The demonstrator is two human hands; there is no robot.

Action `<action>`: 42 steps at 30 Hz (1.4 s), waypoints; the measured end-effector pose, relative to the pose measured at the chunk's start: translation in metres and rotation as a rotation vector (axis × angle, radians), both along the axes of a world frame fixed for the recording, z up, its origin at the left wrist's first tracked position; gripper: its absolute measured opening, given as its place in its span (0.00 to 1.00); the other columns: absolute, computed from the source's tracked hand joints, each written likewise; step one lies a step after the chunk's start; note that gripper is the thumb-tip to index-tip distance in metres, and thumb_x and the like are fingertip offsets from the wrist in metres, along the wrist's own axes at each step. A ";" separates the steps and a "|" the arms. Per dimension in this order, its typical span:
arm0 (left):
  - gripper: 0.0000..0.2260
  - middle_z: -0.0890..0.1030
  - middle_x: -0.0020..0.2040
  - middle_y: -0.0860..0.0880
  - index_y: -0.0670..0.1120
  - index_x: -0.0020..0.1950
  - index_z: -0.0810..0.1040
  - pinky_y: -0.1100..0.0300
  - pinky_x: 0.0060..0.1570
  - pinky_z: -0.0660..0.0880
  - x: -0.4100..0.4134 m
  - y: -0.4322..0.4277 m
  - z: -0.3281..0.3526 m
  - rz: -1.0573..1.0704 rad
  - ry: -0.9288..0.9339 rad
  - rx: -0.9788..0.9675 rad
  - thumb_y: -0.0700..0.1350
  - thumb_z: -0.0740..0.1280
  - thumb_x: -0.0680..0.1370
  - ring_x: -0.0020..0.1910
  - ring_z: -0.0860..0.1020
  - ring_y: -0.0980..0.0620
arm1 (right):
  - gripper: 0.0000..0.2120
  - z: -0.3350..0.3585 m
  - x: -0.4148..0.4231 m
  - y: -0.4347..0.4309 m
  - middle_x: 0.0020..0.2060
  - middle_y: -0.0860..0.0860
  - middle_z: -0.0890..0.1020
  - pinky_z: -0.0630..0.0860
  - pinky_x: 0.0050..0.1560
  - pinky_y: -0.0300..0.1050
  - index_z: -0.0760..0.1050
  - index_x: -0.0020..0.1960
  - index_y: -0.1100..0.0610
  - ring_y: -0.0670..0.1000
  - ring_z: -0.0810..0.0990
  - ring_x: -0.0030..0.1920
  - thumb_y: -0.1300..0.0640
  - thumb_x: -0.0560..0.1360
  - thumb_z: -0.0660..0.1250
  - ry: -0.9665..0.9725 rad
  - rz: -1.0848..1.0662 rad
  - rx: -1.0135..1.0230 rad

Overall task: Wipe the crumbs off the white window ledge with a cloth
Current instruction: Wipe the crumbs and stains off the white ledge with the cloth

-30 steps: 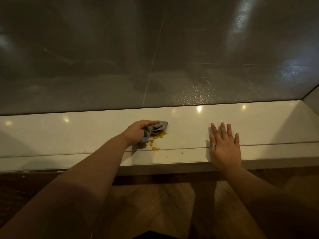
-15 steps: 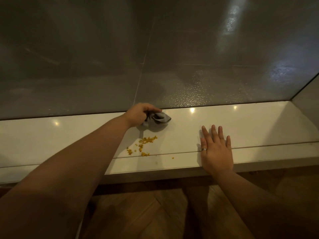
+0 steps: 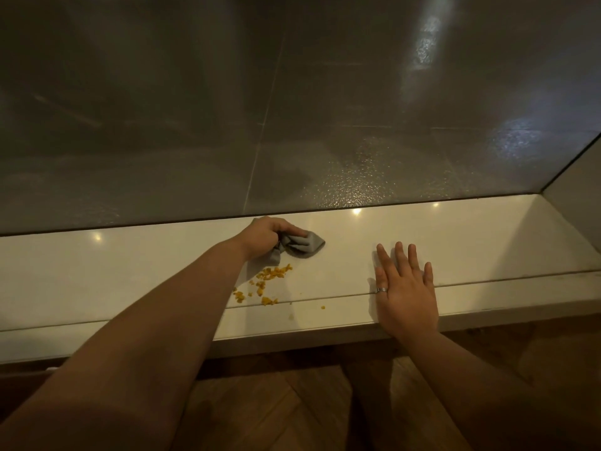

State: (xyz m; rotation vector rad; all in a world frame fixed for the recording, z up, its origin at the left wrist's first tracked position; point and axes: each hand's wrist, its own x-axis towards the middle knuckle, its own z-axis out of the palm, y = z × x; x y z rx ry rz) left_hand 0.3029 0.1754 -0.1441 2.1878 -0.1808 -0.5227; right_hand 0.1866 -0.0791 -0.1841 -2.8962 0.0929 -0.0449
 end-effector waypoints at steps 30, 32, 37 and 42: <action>0.23 0.68 0.61 0.49 0.51 0.66 0.66 0.55 0.45 0.82 -0.087 -0.034 0.067 -0.131 -0.178 0.104 0.32 0.62 0.76 0.54 0.76 0.49 | 0.25 0.076 -0.020 0.073 0.75 0.46 0.58 0.59 0.71 0.42 0.59 0.73 0.48 0.46 0.57 0.74 0.46 0.77 0.59 -0.010 0.342 0.656; 0.24 0.68 0.61 0.48 0.52 0.68 0.63 0.58 0.38 0.81 -0.093 -0.038 0.069 -0.094 -0.164 0.039 0.32 0.61 0.76 0.52 0.77 0.49 | 0.28 0.085 -0.016 0.079 0.73 0.48 0.63 0.64 0.67 0.40 0.58 0.73 0.47 0.48 0.65 0.71 0.55 0.76 0.65 0.033 0.317 0.687; 0.26 0.66 0.66 0.47 0.50 0.70 0.62 0.62 0.54 0.76 -0.101 -0.050 0.067 -0.079 -0.224 0.016 0.31 0.60 0.76 0.61 0.72 0.50 | 0.31 0.091 -0.010 0.070 0.61 0.54 0.78 0.76 0.50 0.39 0.59 0.70 0.50 0.53 0.81 0.55 0.66 0.73 0.66 0.120 0.229 0.695; 0.25 0.66 0.67 0.47 0.49 0.70 0.64 0.64 0.58 0.73 -0.110 -0.055 0.054 -0.006 -0.299 0.009 0.34 0.64 0.76 0.63 0.72 0.51 | 0.27 0.088 -0.006 0.067 0.52 0.56 0.82 0.80 0.47 0.49 0.65 0.66 0.51 0.55 0.82 0.48 0.69 0.71 0.65 0.052 0.244 0.607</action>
